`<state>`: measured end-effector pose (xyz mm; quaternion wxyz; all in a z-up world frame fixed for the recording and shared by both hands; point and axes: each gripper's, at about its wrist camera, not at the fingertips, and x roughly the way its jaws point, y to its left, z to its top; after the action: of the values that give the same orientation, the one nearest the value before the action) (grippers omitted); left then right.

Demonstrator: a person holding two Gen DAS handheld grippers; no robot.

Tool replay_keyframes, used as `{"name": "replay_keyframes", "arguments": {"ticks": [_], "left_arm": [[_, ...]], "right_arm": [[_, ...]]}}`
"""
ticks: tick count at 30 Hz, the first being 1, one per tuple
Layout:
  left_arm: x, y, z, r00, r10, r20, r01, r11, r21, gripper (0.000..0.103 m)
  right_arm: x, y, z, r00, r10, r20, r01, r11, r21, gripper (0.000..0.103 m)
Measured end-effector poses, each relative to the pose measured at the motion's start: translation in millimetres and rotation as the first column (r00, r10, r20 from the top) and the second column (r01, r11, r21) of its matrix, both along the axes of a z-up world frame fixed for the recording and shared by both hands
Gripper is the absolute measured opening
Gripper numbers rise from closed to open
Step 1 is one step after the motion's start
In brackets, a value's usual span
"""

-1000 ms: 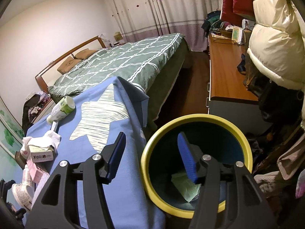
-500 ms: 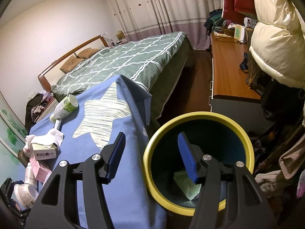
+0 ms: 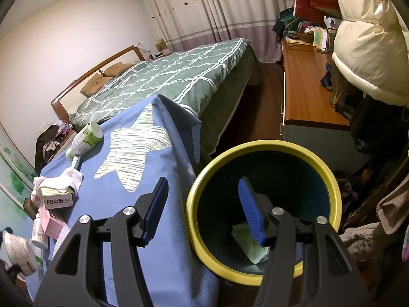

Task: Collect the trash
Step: 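Carry the white lid with the left tool into the bin and release, then move the right tool back to the table and grasp the white foam net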

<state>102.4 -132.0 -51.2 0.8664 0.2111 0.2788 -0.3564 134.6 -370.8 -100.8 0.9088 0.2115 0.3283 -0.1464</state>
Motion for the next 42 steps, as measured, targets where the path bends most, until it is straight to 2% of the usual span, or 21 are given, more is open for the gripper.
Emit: {"name": "replay_keyframes", "arguments": {"ticks": [6, 13, 17, 21, 28, 32, 35, 38, 42], "left_arm": [[-0.1, -46.0, 19.8, 0.996, -0.082, 0.028, 0.082, 0.996, -0.021, 0.090], [19.9, -131.3, 25.3, 0.980, -0.198, 0.018, 0.198, 0.979, -0.051, 0.090], [32.3, -189.9, 20.1, 0.969, -0.247, -0.003, 0.247, 0.968, -0.053, 0.091], [44.7, -252.0, 9.2, 0.958, -0.282, -0.057, 0.279, 0.959, -0.059, 0.091], [55.9, -354.2, -24.9, 0.947, -0.300, -0.110, 0.301, 0.954, -0.012, 0.091], [63.4, -383.4, -42.1, 0.949, -0.276, -0.149, 0.280, 0.960, 0.006, 0.092], [66.5, -390.4, -45.6, 0.956, -0.244, -0.162, 0.249, 0.968, 0.009, 0.095], [65.7, -380.4, -38.6, 0.963, -0.223, -0.153, 0.224, 0.975, -0.016, 0.098], [64.1, -345.5, -18.4, 0.970, -0.187, -0.156, 0.179, 0.982, -0.063, 0.098]], "right_arm": [[-15.4, -13.8, -0.4, 0.999, -0.032, 0.011, 0.032, 0.999, -0.005, 0.055], [-39.8, -40.4, -1.4, 0.996, -0.093, 0.009, 0.093, 0.995, -0.032, 0.055], [-52.7, -60.7, -6.5, 0.991, -0.137, -0.001, 0.137, 0.990, -0.041, 0.055], [-63.0, -79.6, -12.0, 0.986, -0.169, -0.005, 0.169, 0.985, -0.035, 0.055], [-78.5, -104.5, -23.5, 0.979, -0.204, -0.018, 0.204, 0.979, -0.017, 0.055], [-84.4, -113.9, -33.6, 0.975, -0.218, -0.034, 0.218, 0.976, -0.006, 0.055], [-87.3, -118.2, -39.7, 0.974, -0.224, -0.045, 0.224, 0.975, 0.004, 0.055], [-87.7, -118.1, -41.7, 0.973, -0.224, -0.048, 0.224, 0.974, 0.009, 0.055], [-86.5, -110.3, -39.7, 0.977, -0.210, -0.043, 0.210, 0.978, 0.009, 0.055]]}}
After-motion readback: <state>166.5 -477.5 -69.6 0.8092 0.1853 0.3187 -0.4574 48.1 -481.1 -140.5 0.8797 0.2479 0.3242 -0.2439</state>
